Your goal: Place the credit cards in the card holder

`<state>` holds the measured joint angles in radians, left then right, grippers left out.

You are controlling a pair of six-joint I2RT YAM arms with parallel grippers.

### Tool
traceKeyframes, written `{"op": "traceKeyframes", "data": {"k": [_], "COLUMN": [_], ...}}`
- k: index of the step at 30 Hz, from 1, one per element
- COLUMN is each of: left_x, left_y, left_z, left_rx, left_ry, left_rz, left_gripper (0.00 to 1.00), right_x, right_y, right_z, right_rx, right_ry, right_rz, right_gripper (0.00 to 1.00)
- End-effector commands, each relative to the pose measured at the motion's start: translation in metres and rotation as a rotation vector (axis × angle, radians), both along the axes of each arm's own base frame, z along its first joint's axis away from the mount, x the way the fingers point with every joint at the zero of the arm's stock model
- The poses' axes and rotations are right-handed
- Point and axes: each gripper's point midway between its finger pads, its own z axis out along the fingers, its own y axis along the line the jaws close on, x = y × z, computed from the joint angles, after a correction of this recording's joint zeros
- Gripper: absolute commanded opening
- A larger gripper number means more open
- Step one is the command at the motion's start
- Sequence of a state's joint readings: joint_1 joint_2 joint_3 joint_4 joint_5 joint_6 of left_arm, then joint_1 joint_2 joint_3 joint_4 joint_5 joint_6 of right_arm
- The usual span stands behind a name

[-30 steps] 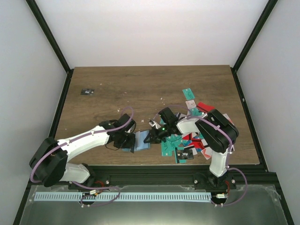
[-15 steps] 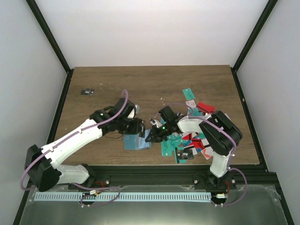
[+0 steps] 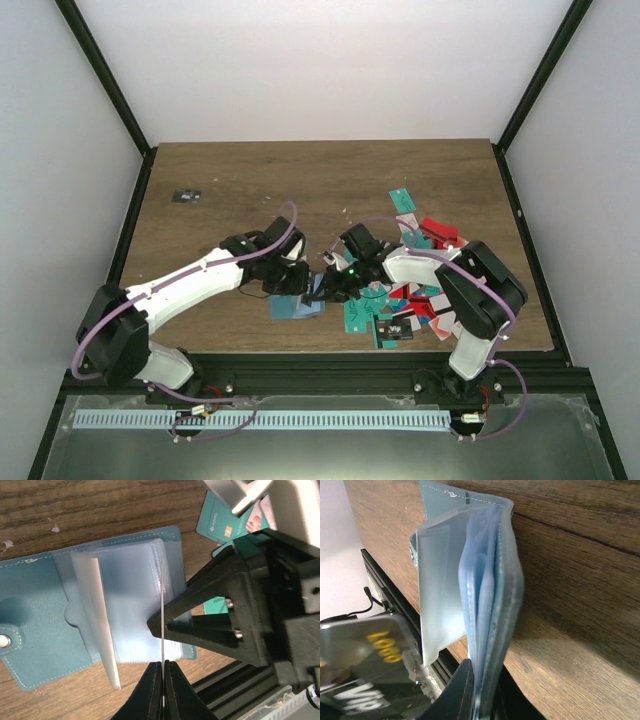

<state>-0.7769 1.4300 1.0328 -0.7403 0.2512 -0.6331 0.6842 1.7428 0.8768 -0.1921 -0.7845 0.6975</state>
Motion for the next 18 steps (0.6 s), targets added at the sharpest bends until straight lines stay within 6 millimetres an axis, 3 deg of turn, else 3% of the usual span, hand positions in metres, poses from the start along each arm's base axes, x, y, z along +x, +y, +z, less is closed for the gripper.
{"op": "traceKeyframes", "data": {"k": [1, 12, 18], "left_x": [0.001, 0.001, 0.0], "left_y": [0.005, 0.036, 0.037], "left_z": [-0.02, -0.04, -0.047], "left_rx": [0.061, 0.161, 0.137], "left_ry": [-0.006, -0.04, -0.041], "left_rz": [-0.022, 0.014, 0.009], "left_gripper": [0.04, 0.04, 0.04], "right_x": [0.001, -0.007, -0.01], "right_y": [0.005, -0.007, -0.014], "right_z": [0.011, -0.017, -0.03], "right_rx": [0.015, -0.044, -0.09], "right_ry": [-0.027, -0.024, -0.031], "right_rz": [0.005, 0.022, 0.04], "right_gripper": [0.01, 0.02, 0.16]}}
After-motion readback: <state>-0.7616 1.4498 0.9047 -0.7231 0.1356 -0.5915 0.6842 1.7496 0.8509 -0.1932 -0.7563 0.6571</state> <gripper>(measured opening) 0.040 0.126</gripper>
